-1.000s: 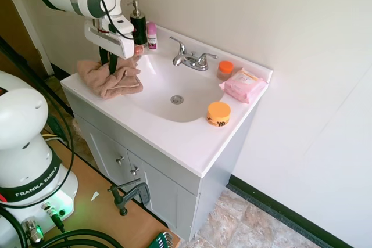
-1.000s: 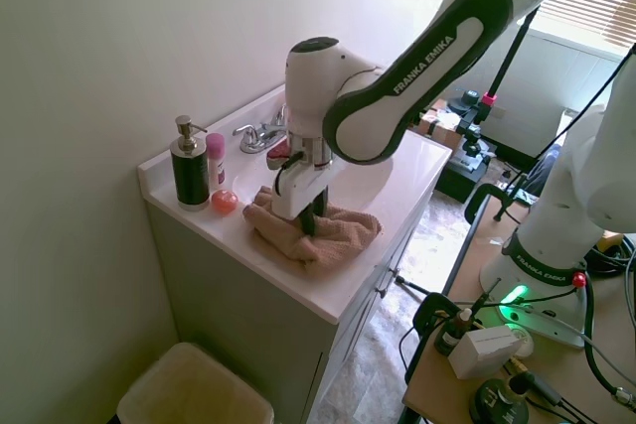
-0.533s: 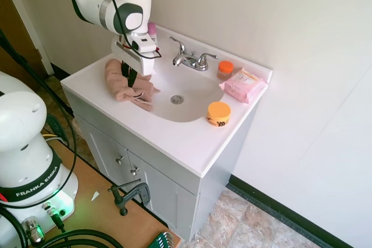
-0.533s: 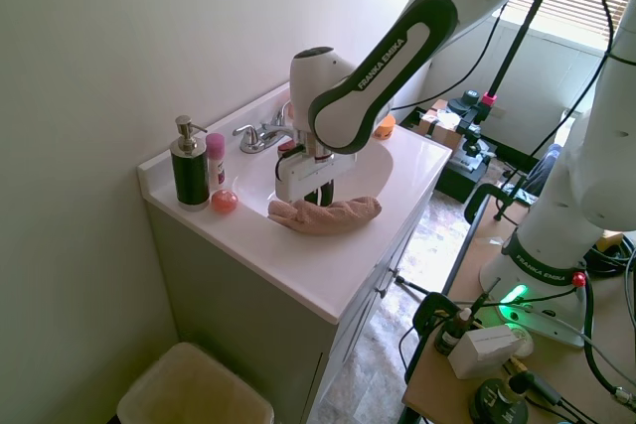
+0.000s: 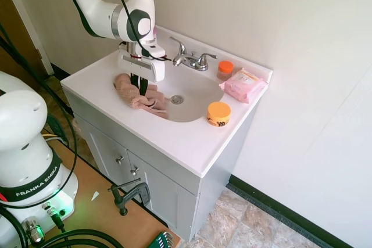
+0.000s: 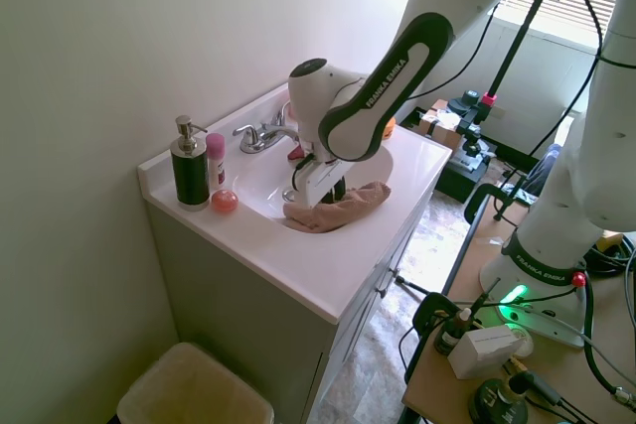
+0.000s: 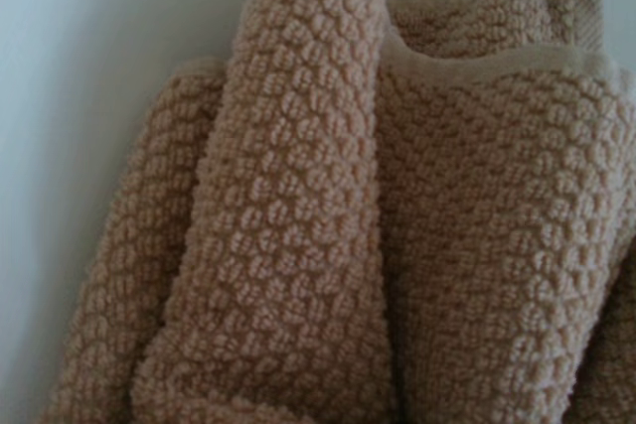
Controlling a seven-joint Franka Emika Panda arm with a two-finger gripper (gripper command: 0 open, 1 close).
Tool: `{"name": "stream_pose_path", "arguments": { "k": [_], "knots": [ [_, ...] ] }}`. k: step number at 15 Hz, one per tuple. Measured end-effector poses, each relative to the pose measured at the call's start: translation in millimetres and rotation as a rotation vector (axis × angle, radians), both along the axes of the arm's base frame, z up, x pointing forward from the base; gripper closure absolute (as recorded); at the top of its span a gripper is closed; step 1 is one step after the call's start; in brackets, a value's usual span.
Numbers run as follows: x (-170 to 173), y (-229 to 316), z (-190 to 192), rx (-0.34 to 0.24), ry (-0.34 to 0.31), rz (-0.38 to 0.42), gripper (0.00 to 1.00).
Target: Wipe the sink
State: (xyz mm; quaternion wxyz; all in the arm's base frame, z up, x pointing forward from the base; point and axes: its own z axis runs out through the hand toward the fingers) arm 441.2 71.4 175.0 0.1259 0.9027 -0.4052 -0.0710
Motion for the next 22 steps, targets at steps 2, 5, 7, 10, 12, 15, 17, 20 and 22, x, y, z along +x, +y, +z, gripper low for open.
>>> {"name": "stream_pose_path", "arguments": {
  "k": [2,5,7,10,12,15,17,20,22],
  "knots": [
    [-4,-4,-3,-0.051,-0.017,0.040,1.00],
    [-9,-37,-8,-0.121,-0.031,0.065,1.00],
    [-9,-61,-9,-0.160,-0.041,0.076,1.00],
    [-9,-83,-9,-0.208,-0.055,0.108,1.00],
    [-9,-89,-9,-0.244,-0.074,0.137,1.00],
    [-8,-97,-6,-0.283,-0.114,0.166,1.00],
    [-4,-102,-2,-0.304,-0.150,0.178,1.00],
    [5,-110,5,-0.335,-0.189,0.192,1.00],
    [6,-112,5,-0.336,-0.192,0.193,1.00]
  ]
}}
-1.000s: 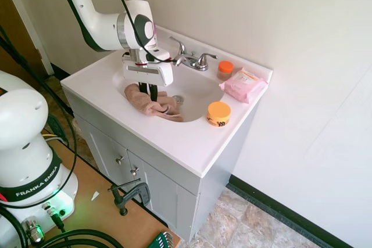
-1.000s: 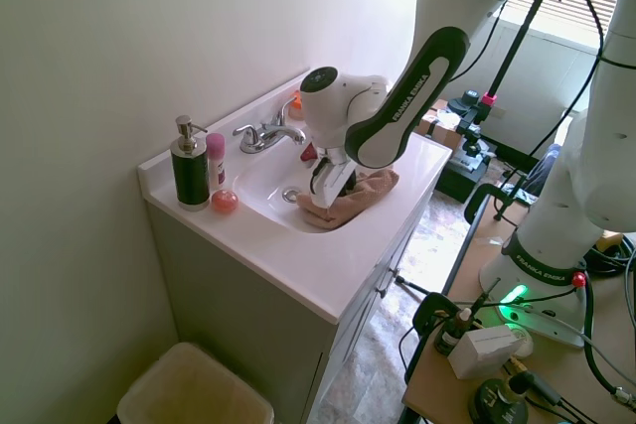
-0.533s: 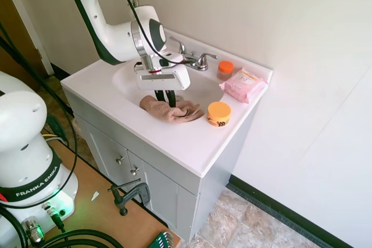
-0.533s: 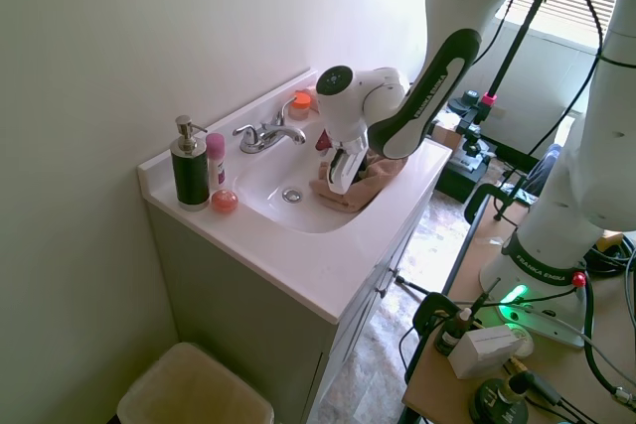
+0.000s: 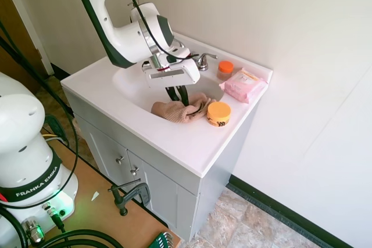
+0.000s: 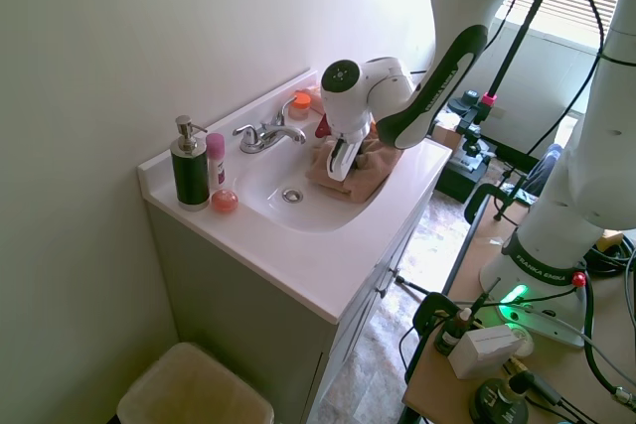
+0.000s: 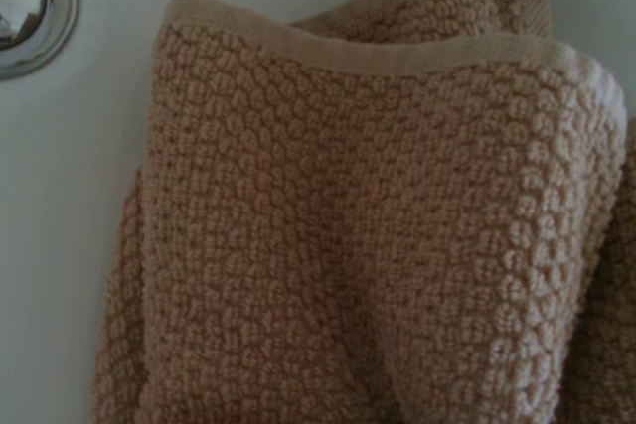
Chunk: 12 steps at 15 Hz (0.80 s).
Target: Wipe the sink
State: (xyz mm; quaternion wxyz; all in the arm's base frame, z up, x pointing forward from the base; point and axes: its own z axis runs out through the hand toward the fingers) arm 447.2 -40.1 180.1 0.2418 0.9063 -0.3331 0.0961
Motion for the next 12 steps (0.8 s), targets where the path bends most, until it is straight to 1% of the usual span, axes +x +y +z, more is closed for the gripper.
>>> {"name": "stream_pose_path", "arguments": {
  "k": [2,4,7,9,11,12],
  "knots": [
    [0,0,0,-0.019,-0.015,0.032,1.00],
    [-3,-3,-4,-0.055,-0.040,0.079,1.00],
    [-7,-9,-24,-0.085,-0.091,0.149,1.00],
    [-1,-7,-35,-0.098,-0.158,0.188,1.00],
    [5,-5,-43,-0.093,-0.234,0.195,1.00],
    [6,-4,-46,-0.091,-0.255,0.198,1.00]
  ]
}}
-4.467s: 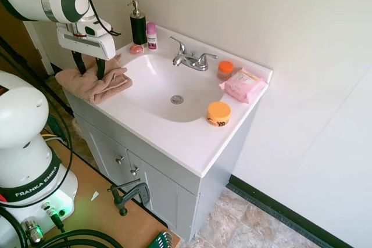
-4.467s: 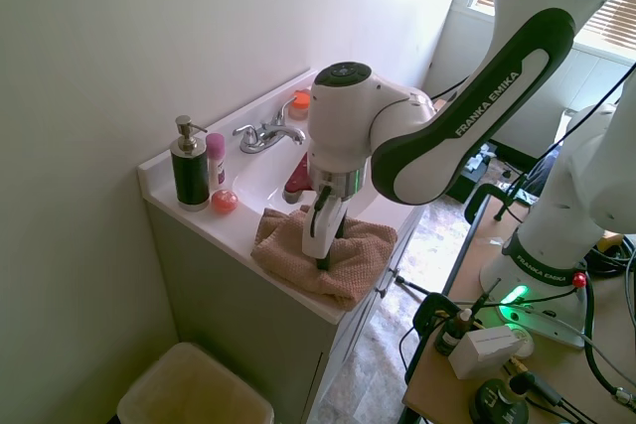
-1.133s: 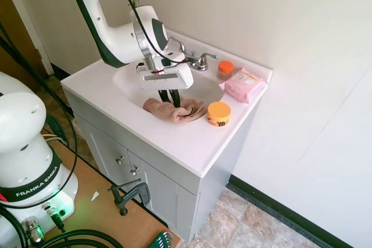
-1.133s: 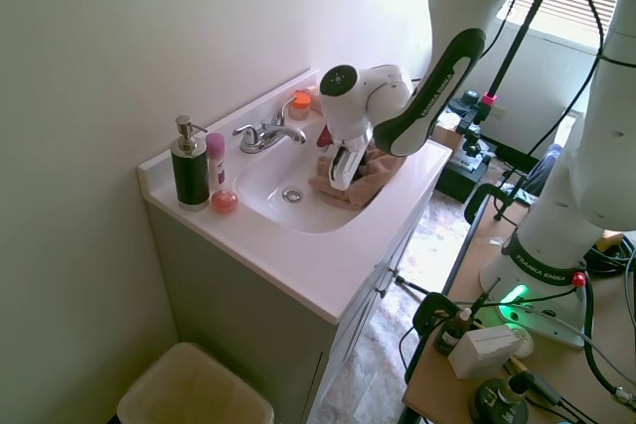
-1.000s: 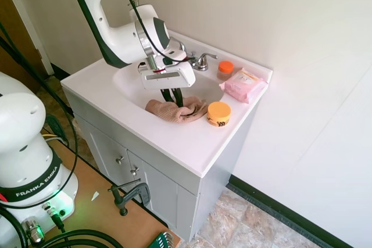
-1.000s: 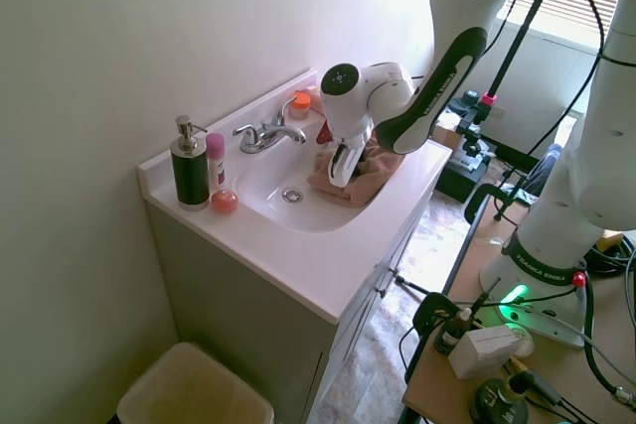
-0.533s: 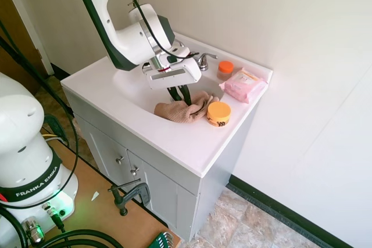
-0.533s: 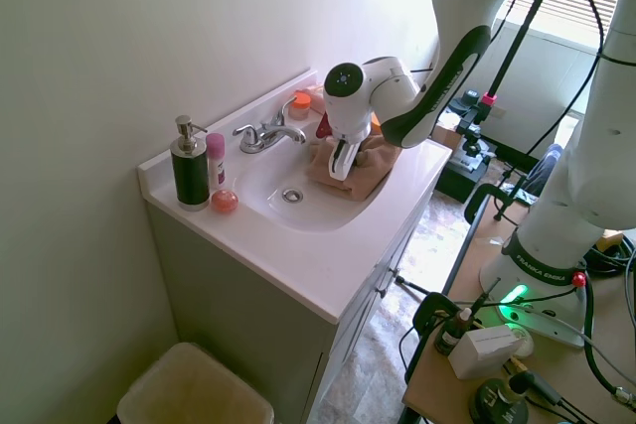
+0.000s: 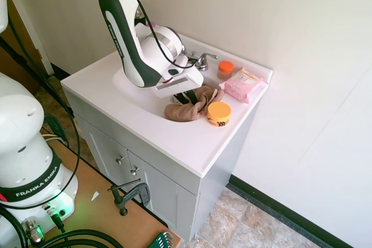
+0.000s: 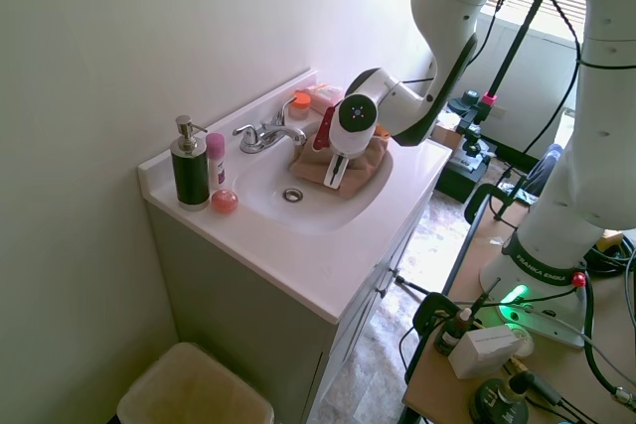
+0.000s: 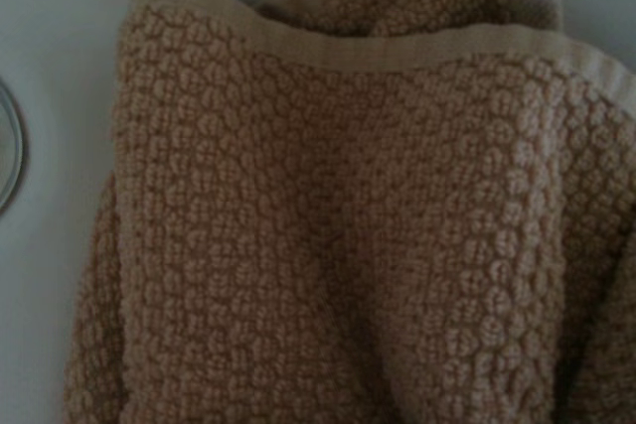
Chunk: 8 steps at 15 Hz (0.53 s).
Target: Wipe the sink
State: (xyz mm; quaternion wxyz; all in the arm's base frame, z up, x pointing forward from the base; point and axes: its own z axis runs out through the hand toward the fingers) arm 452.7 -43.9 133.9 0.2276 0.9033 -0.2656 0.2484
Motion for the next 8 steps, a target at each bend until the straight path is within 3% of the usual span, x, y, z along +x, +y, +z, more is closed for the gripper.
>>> {"name": "stream_pose_path", "arguments": {
  "k": [4,8],
  "knots": [
    [-1,1,-1,0.046,-0.095,0.004,1.00],
    [-6,15,-2,0.131,-0.132,-0.013,1.00]
  ]
}}
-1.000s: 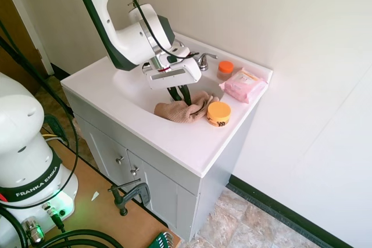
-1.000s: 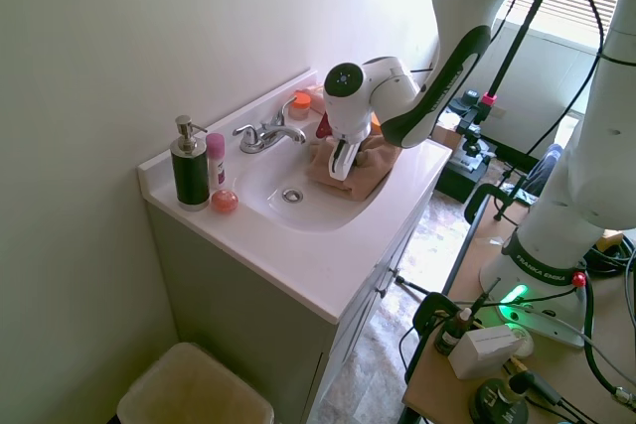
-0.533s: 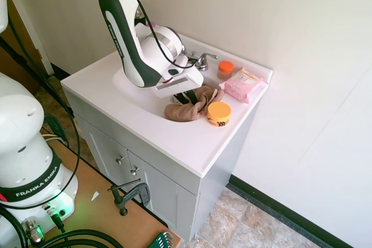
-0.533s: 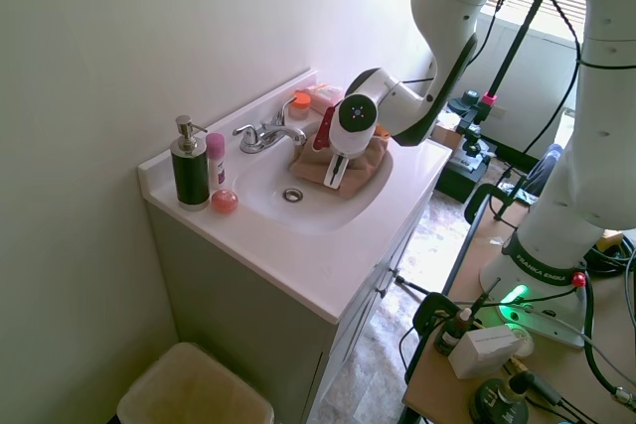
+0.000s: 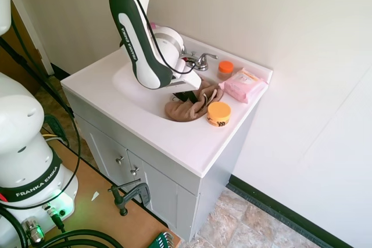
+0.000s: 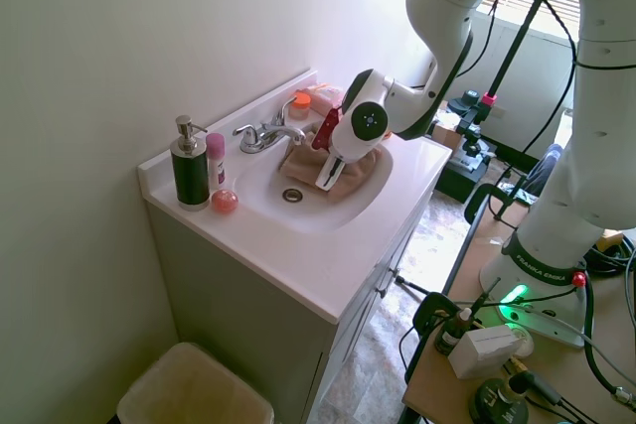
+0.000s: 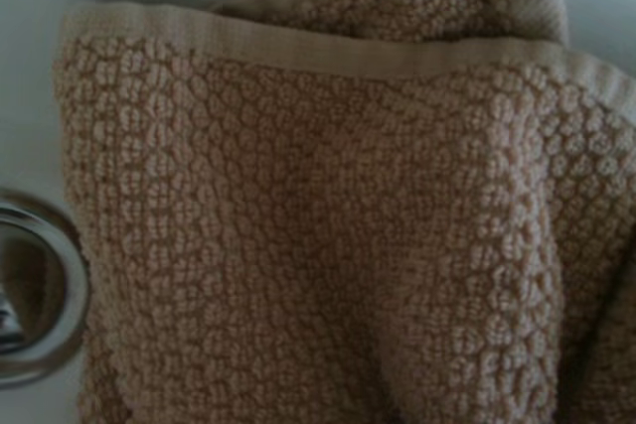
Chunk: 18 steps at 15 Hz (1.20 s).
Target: Wipe the sink
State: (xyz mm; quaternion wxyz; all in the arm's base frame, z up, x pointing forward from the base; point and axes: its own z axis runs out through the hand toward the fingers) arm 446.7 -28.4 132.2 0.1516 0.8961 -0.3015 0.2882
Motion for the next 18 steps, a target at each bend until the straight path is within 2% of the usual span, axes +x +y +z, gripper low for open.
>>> {"name": "stream_pose_path", "arguments": {
  "k": [5,10,15,18],
  "knots": [
    [-5,28,0,0.124,-0.005,-0.048,1.00],
    [-7,76,-1,0.212,0.005,-0.085,1.00],
    [-4,114,4,0.320,0.033,-0.172,1.00],
    [0,133,7,0.356,0.057,-0.202,1.00]
  ]
}}
